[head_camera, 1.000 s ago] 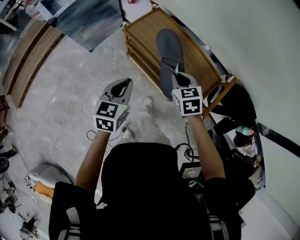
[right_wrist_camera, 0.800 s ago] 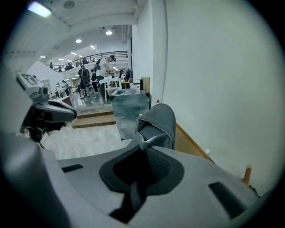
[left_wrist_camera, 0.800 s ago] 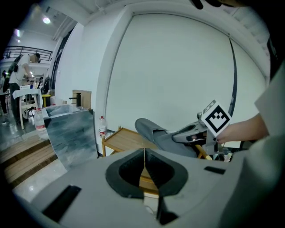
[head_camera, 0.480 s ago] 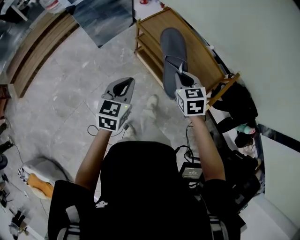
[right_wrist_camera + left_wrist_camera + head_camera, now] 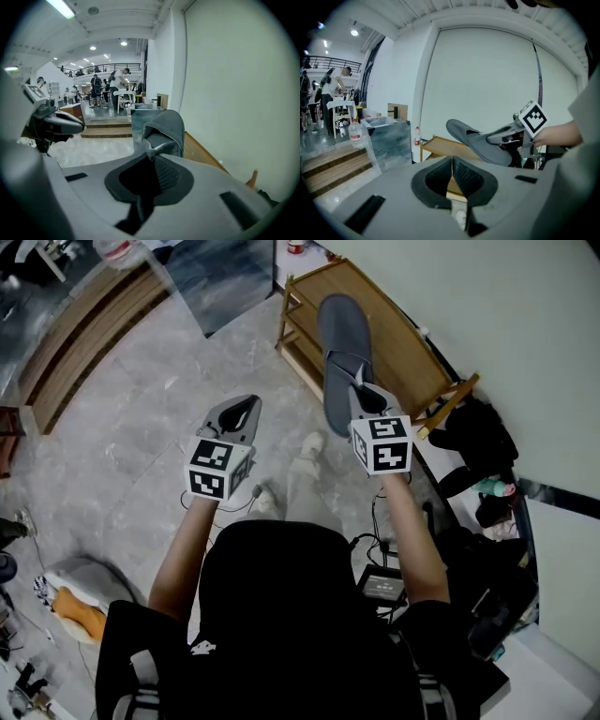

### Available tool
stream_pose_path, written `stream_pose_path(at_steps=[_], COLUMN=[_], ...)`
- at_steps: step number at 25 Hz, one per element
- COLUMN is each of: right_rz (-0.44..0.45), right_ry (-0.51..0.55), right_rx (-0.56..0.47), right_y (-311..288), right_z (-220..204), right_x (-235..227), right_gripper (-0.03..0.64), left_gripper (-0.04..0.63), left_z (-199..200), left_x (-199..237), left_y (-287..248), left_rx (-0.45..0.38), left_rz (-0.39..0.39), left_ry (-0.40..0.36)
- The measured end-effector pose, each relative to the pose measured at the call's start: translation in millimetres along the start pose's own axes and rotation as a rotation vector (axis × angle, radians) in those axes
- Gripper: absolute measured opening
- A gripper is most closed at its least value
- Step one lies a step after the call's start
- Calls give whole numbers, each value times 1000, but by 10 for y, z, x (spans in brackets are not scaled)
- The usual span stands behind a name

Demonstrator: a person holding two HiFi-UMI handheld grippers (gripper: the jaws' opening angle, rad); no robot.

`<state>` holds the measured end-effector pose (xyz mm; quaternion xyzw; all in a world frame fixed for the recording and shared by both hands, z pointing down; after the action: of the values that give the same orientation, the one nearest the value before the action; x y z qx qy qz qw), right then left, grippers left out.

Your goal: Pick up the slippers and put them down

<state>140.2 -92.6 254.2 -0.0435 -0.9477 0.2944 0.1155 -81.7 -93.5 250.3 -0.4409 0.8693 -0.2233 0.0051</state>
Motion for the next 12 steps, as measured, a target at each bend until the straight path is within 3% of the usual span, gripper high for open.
stream_pose_path(at_steps=[12], right_rz=[10], right_ry=[17], right_rx=[11], right_y=[385], right_z=[-98], right_x=[698], right_gripper=[17], left_gripper=[8], left_z=[-266], left_x=[65], left_y=[712], left_rx=[1], left_rz=[-11], left_ry=[-41])
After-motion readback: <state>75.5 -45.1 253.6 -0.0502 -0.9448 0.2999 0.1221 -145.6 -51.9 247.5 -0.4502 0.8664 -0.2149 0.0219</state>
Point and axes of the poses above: the fingertips, and each gripper's own axes: y backward along the fingers, x to its left, z out of its top, the point moved 4 cm from there along y, backward along the fingers, and after that the axes turned 11 degrees about -z, right-handed, at the moved point
